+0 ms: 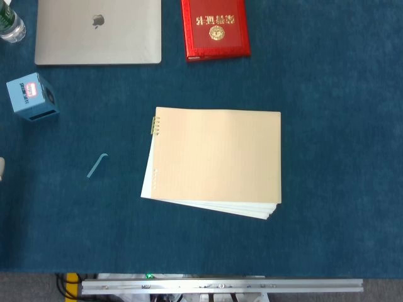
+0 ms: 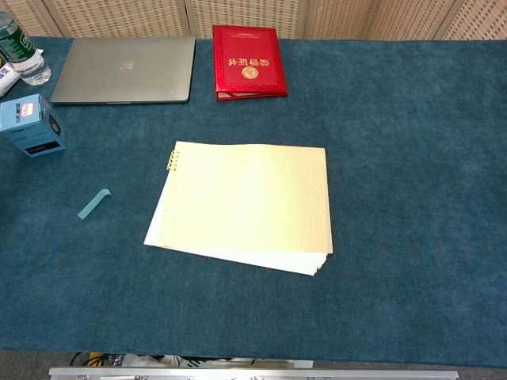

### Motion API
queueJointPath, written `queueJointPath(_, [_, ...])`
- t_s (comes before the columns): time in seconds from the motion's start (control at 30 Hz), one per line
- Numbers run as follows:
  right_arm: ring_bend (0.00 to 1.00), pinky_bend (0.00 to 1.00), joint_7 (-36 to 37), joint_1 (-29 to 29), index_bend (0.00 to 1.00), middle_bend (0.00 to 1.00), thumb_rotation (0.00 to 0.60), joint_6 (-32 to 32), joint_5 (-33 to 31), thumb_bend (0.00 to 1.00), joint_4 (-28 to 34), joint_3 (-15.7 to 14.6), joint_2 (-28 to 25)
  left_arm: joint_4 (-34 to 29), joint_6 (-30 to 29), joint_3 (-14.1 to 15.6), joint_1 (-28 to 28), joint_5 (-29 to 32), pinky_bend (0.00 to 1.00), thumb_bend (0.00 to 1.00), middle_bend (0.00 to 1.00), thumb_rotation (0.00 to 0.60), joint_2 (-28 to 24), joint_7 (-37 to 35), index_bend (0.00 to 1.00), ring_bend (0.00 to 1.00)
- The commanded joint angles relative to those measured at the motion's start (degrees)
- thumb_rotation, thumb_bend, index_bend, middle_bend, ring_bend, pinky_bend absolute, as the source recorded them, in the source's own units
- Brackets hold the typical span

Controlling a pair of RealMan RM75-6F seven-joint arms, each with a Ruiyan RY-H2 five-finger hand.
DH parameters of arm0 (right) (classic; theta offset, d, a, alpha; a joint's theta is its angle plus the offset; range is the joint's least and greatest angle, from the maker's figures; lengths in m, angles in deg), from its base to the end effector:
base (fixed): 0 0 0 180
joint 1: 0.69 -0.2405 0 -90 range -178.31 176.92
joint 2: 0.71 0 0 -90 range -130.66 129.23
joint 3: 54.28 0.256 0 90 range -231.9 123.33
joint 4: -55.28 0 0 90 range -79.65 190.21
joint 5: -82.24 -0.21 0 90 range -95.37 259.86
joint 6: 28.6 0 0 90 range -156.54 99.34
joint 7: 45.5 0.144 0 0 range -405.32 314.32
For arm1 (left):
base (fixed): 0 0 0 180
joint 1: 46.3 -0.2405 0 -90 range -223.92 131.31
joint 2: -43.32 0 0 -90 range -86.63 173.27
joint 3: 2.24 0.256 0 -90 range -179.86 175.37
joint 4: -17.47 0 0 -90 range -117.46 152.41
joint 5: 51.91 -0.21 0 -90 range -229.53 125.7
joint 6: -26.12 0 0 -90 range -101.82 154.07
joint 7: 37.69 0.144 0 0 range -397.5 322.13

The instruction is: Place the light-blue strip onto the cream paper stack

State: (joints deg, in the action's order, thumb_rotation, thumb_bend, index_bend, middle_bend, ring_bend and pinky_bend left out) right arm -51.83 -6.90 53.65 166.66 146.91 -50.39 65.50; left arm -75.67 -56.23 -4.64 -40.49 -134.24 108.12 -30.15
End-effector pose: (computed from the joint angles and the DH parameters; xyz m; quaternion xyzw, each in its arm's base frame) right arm -0.3106 -0.1920 0.1458 0.6134 -0.3705 0.3577 0.5988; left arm -0.3158 0.1839 0.1498 -0.6104 -0.3815 -0.3354 0.6077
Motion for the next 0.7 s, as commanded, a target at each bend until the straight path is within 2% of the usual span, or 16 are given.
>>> queueJointPath(0.03, [0.44,0.50,0.00,-0.07,0.46,0.51,0.600,0.01,-0.01,0.32,-0.05,0.08,-0.02,0.08,0.22,-0.01,0.09,0.15,0.35,0.34,0.32,0.600,0.04,0.04,0.25,0.34])
queueJointPath(0.27, [0.44,0.50,0.00,-1.05,0.46,0.51,0.600,0.65,0.77,0.32,0.28,1.39,-1.07,-0.44,0.93,0.06,0.46,0.20,0.35,0.34,0.32,0.600,-0.38,0.36,0.25,0.34])
queueJointPath(0.43, [0.44,0.50,0.00,-2.61,0.46,0.51,0.600,0.75,1.36,0.32,1.63,3.13,-2.57,-3.17,3.88,0.11,1.51,2.05,0.37,0.34,0.32,0.600,-2.13,2.31,0.25,0.34])
queueJointPath(0.53, [0.44,0.50,-0.20,-3.53,0.46,0.51,0.600,0.01,1.27,0.32,2.23,3.73,-3.23,-4.98,5.42,-0.13,2.21,3.49,0.47,0.34,0.34,0.600,-2.87,3.57,0.25,0.37])
queueJointPath(0.63, [0.44,0.50,-0.52,-4.42,0.46,0.51,0.600,-1.24,0.81,0.32,2.68,4.06,-3.67,-5.88,5.77,-0.59,2.68,4.54,0.61,0.34,0.43,0.600,-2.66,4.92,0.25,0.48])
queueJointPath(0.7, [0.44,0.50,-0.58,-4.99,0.46,0.51,0.600,-2.12,0.42,0.32,2.78,4.19,-3.75,-6.51,6.12,-0.93,3.00,5.50,0.74,0.34,0.51,0.600,-2.21,5.56,0.25,0.58])
